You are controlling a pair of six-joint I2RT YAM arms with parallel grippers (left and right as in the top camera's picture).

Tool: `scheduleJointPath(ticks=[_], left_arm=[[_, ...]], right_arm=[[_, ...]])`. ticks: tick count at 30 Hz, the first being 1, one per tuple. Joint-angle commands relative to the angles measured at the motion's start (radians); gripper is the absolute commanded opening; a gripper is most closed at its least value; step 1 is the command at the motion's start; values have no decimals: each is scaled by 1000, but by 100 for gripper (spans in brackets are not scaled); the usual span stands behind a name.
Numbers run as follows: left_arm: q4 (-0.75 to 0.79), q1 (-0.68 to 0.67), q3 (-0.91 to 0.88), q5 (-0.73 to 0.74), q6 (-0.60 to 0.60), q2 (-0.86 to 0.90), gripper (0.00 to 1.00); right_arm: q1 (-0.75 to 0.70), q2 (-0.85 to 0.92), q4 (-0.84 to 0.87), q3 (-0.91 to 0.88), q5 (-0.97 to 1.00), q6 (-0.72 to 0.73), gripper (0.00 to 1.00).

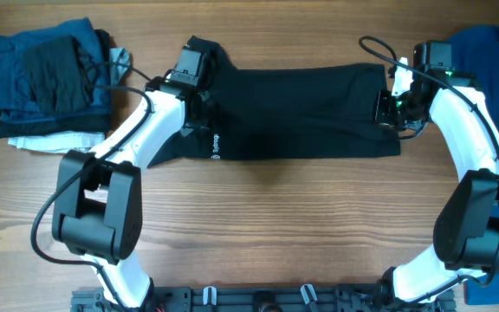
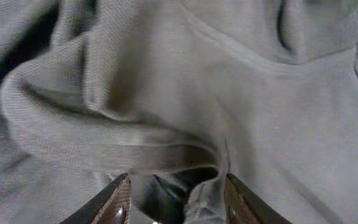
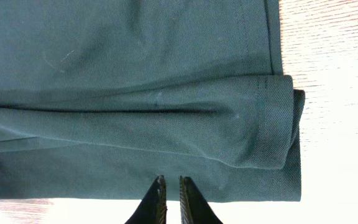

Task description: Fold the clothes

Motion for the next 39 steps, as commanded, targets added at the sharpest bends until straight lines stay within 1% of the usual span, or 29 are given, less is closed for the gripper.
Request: scheduleJointPath(ticks=[1,5,9,11,16,20,29,33,39], left_arm=[[28,10,-13,-18,-33,-2,49],[48,10,-13,-8,-113,31,50],[60,10,-13,40,-122,65,50],[51,10,-13,47,-130,72,48],[66,12,-13,48,-133,71,48],[43,12,-13,95,-133,66,43],[9,11,-13,103,-133,65,46],[45,11,-13,76,-134,65,44],[121,11,-13,62,-134,65,38]], right_arm=[[0,16,-1,17,-17,-18,9],[0,16,-2,16,-17,-17,10],[0,16,-2,16,-17,-18,10],[0,16,-2,16,-17,-18,11],[0,16,-2,15,-17,-17,11],[0,16,-4,15,-17,-17,11],[0,16,-4,15,-17,-16,11],[0,16,-5,15,-17,-9,12],[0,16,-10,15,-17,-10,12]])
